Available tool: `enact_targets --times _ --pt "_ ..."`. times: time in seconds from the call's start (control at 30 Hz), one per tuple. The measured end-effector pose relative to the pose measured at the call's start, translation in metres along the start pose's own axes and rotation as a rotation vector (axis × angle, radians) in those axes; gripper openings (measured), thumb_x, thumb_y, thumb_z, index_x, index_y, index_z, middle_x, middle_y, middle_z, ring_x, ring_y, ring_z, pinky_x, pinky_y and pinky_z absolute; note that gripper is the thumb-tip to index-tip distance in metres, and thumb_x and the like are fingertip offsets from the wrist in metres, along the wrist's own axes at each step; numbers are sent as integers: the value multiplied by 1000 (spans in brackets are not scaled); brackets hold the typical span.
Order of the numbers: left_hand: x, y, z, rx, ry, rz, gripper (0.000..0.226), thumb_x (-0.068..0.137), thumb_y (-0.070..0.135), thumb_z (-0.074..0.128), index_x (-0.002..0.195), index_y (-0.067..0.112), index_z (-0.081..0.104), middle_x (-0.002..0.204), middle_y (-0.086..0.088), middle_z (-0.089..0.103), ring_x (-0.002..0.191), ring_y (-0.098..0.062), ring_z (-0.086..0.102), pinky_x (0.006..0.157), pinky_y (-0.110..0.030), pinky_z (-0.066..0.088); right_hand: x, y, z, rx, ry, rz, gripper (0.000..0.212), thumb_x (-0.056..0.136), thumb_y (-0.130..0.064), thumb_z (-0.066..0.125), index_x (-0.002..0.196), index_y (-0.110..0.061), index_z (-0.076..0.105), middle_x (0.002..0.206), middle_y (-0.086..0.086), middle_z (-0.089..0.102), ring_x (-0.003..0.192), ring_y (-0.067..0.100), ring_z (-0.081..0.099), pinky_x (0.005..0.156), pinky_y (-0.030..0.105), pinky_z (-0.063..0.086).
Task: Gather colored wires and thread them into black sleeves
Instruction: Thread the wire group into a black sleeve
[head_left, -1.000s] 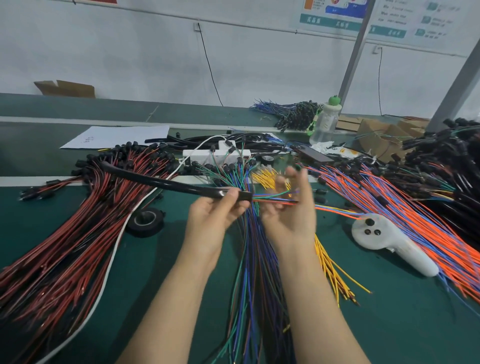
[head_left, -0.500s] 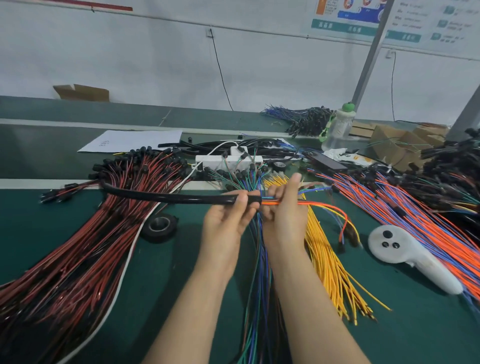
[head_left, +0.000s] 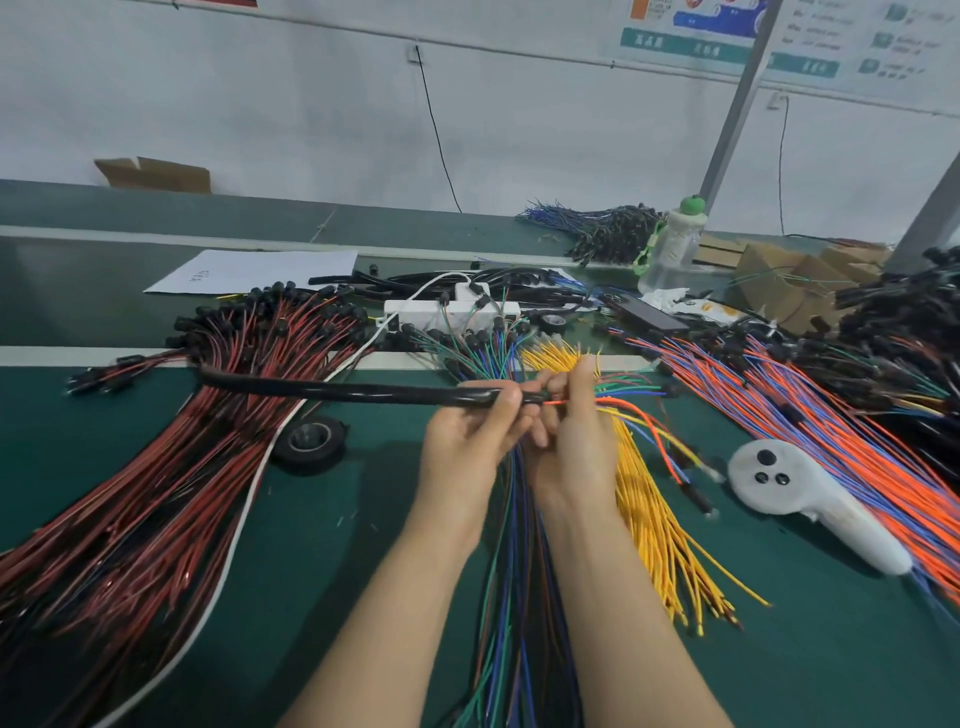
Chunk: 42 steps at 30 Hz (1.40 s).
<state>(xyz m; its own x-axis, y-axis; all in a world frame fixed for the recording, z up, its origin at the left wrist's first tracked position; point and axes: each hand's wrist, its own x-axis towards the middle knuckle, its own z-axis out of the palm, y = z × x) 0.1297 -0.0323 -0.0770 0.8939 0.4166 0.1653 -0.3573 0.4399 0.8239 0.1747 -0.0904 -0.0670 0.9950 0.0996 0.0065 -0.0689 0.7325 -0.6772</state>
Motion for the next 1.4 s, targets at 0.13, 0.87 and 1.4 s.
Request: enact_targets --times 0.13,0.87,1.4 --pt "5 8 -9 -90 62 4 12 92 3 51 93 -2 63 80 -5 71 68 -7 64 67 -14 53 -1 -8 -4 251 -94 134 29 98 -35 46 84 -15 60 67 -4 53 34 3 26 34 12 20" --pt "6 27 -25 -162 -98 75 13 90 13 49 90 14 62 97 0 73 74 -5 66 67 -13 52 0 -21 -10 501 -96 285 60 97 -46 41 57 -6 61 64 4 54 31 5 31 29 11 24" --pt "4 11 -11 -145 -21 53 26 97 11 44 82 8 65 91 -4 74 75 -6 67 68 -13 52 -5 -3 1 331 66 153 34 96 -45 48 80 -17 57 67 -2 59 40 9 31 40 17 24"
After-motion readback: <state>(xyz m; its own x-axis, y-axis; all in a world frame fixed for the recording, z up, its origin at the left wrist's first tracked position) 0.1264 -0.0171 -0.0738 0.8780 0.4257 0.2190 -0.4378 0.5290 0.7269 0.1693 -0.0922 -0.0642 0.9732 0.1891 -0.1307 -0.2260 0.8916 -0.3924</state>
